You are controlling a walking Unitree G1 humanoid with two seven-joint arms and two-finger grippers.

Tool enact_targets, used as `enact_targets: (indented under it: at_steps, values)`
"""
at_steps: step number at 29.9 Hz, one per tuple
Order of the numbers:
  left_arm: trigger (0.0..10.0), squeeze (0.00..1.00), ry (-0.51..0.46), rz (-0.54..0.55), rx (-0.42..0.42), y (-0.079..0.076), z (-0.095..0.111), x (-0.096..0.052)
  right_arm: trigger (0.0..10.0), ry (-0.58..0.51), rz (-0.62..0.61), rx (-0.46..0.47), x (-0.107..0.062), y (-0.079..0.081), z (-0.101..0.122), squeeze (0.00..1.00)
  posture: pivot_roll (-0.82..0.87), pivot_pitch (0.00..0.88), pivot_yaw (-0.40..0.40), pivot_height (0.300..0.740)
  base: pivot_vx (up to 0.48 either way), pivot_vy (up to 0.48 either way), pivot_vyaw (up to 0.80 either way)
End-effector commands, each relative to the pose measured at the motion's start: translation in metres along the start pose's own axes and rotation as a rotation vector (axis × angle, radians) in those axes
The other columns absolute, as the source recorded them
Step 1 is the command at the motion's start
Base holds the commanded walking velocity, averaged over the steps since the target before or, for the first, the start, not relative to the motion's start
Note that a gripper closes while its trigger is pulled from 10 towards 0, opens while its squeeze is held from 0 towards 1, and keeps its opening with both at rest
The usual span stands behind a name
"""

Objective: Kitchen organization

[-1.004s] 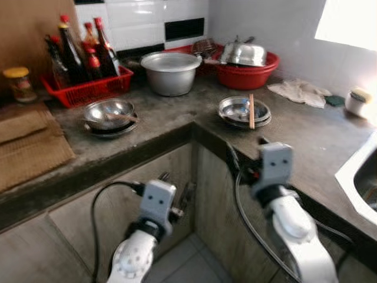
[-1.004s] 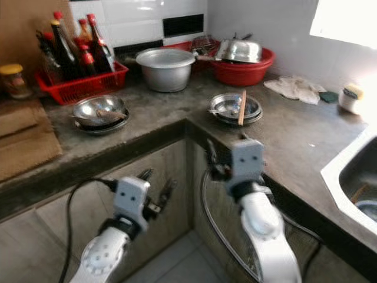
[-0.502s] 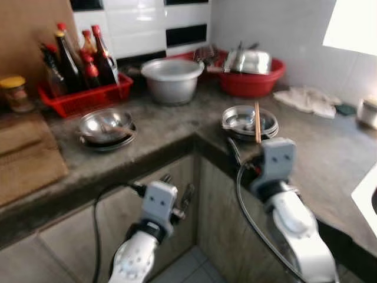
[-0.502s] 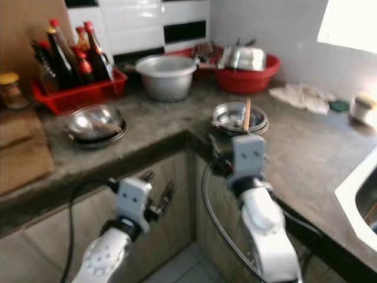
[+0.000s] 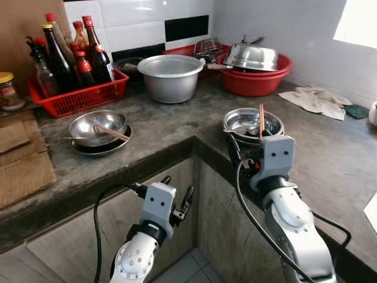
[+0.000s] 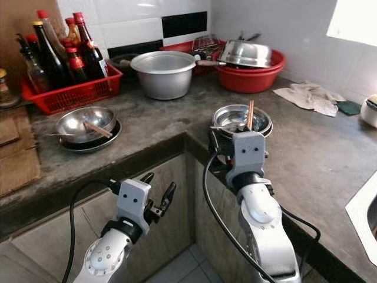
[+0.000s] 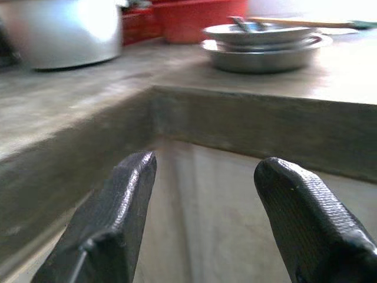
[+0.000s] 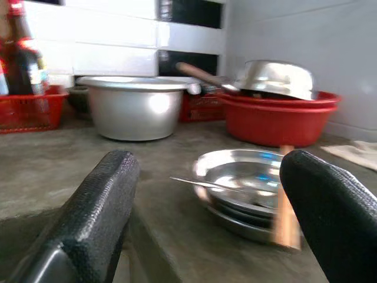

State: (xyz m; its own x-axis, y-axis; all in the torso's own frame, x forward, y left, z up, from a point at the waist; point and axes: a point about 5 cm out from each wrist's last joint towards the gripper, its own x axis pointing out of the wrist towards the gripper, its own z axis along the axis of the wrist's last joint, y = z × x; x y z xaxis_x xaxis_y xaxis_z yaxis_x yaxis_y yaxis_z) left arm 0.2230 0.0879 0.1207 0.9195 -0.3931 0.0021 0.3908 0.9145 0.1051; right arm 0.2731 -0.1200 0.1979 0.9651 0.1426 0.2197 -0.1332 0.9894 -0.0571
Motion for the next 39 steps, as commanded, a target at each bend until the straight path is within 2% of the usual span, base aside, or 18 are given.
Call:
enact_targets:
  at_steps: [1, 8, 12, 20, 21, 22, 24, 25, 26, 39]
  values:
    - [10.0, 0.00, 0.000, -0.029, -0.010, -0.005, 0.001, 0.002, 10.0, -0.002, -0.026, -0.003, 0.003, -0.004, -0.001, 0.00, 0.12, 0.013, -0.020, 0.740, 0.000, 0.000, -0.80]
    - [10.0, 0.00, 0.011, -0.053, -0.014, -0.008, -0.001, 0.002, 10.0, 0.050, -0.017, -0.028, 0.022, 0.002, -0.012, 0.00, 0.12, 0.029, -0.023, 0.740, 0.000, 0.000, 0.00]
    - [10.0, 0.00, 0.008, -0.084, -0.026, -0.013, 0.000, 0.000, 10.0, 0.066, -0.039, -0.044, 0.033, -0.001, -0.017, 0.00, 0.13, 0.037, -0.032, 0.740, 0.000, 0.000, 0.00]
    - [10.0, 0.00, -0.013, -0.115, -0.035, -0.018, 0.003, -0.003, 10.0, 0.086, -0.079, -0.063, 0.043, -0.008, -0.026, 0.00, 0.13, 0.045, -0.044, 0.740, 0.000, 0.000, 0.00]
    - [10.0, 0.00, -0.012, -0.115, -0.036, -0.018, 0.003, -0.004, 10.0, 0.087, -0.090, -0.066, 0.044, -0.009, -0.027, 0.32, 0.13, 0.043, -0.045, 0.740, 0.000, 0.000, 0.00]
    - [10.0, 0.00, -0.011, -0.115, -0.038, -0.019, 0.003, -0.004, 10.0, 0.084, -0.098, -0.069, 0.046, -0.009, -0.028, 1.00, 0.14, 0.044, -0.048, 0.740, 0.000, 0.000, 0.00]
    - [10.0, 0.00, -0.010, -0.117, -0.039, -0.019, 0.003, -0.004, 10.0, 0.079, -0.099, -0.068, 0.048, -0.008, -0.027, 1.00, 0.14, 0.044, -0.049, 0.740, 0.000, 0.000, 0.00]
    - [10.0, 0.00, -0.009, -0.116, -0.040, -0.019, 0.003, -0.004, 10.0, 0.080, -0.103, -0.069, 0.048, -0.008, -0.027, 0.86, 0.14, 0.042, -0.047, 0.740, 0.000, 0.000, 0.00]
    - [10.0, 0.00, -0.009, -0.116, -0.041, -0.019, 0.003, -0.004, 10.0, 0.081, -0.107, -0.068, 0.049, -0.008, -0.028, 0.00, 0.14, 0.042, -0.047, 0.740, 0.000, 0.000, 0.00]
    - [10.0, 0.00, -0.005, -0.120, -0.037, -0.019, 0.002, -0.004, 10.0, 0.131, -0.174, -0.030, 0.051, -0.016, -0.042, 0.00, 0.14, 0.036, -0.045, 0.740, 0.000, 0.000, 0.00]
